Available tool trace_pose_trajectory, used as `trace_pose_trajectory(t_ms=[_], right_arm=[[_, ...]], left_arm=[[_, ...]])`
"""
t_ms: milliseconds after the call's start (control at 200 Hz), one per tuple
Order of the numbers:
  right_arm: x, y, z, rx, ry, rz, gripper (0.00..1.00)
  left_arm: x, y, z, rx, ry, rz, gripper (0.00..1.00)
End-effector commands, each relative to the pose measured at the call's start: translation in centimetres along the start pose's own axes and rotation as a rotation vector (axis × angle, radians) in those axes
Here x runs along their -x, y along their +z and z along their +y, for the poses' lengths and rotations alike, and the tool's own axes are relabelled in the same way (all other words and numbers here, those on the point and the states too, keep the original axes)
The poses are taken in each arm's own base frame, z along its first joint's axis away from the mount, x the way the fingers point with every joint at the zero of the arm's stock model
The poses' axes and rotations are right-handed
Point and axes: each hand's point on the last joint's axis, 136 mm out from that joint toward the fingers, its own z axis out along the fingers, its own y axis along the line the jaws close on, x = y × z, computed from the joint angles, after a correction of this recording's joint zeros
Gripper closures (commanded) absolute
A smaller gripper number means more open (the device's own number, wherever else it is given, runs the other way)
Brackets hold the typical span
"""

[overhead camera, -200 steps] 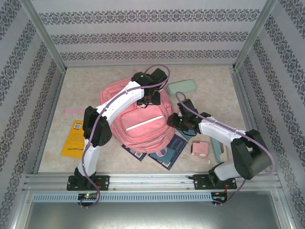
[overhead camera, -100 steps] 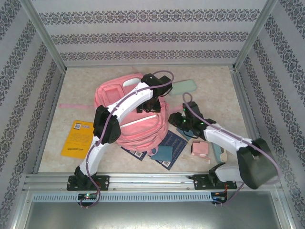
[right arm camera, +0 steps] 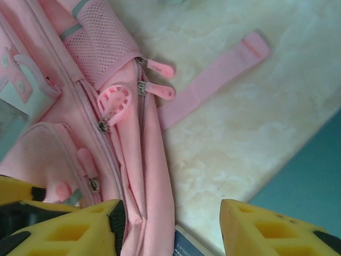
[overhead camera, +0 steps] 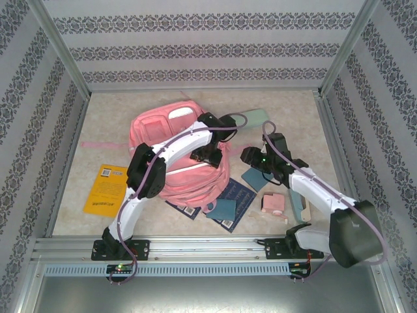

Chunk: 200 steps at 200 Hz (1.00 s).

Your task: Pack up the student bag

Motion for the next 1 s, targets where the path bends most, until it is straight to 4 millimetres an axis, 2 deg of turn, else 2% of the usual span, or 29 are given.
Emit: trace_pose_trajectory(t_ms=[0, 90, 190, 295, 400, 535, 685, 759, 819, 879, 994], right_arm=[[1.5, 0.4, 2.0, 0.033, -0.067, 0.041, 0.47], [2.0, 1.5, 2.8, 0.041, -0.062, 0.08, 0.47], [2.7, 2.5, 3.2, 0.05, -0.037, 0.095, 0.48], [3.3, 3.0, 3.4, 0.071, 0.001, 0.091, 0.49], [3.5, 3.8, 3.5, 0.071, 0.008, 0.106, 0.5], [3.7, 4.7, 3.1, 0.053, 0.005, 0.122, 0.5], [5.0, 5.0, 4.3, 0.072, -0.092, 0.097, 0.48], [5.8, 5.5, 5.5, 0.115, -0.12, 0.11, 0.43], [6.5, 6.2, 6.9, 0.16, -0.136, 0.146, 0.35], [6.8, 7.5, 7.9, 0.185, -0.153, 0.197, 0.27], [7.4, 10.4, 8.6, 0.194, -0.149, 0.31, 0.19]], left_arm=[[0.1, -1.5, -0.6, -0.084, 0.152, -0.054, 0.41], [-0.2, -1.9, -0.5, -0.146, 0.166, -0.079, 0.51], [-0.4, -2.7, -0.5, -0.252, 0.153, -0.118, 0.71], [-0.8, -3.0, -0.4, -0.322, 0.142, -0.133, 1.0], [-1.1, -3.7, -0.1, -0.35, 0.155, -0.153, 1.0], [-0.7, -6.5, 0.9, -0.368, 0.153, -0.241, 1.0], [-0.9, -9.2, 1.5, -0.405, 0.156, -0.302, 1.0], [-1.5, -9.8, 1.2, -0.434, 0.163, -0.301, 1.0], [-1.9, -9.9, 1.0, -0.453, 0.164, -0.297, 1.0], [-2.2, -9.6, 1.0, -0.454, 0.162, -0.297, 1.0], [-2.3, -9.3, 1.3, -0.436, 0.165, -0.307, 1.0]])
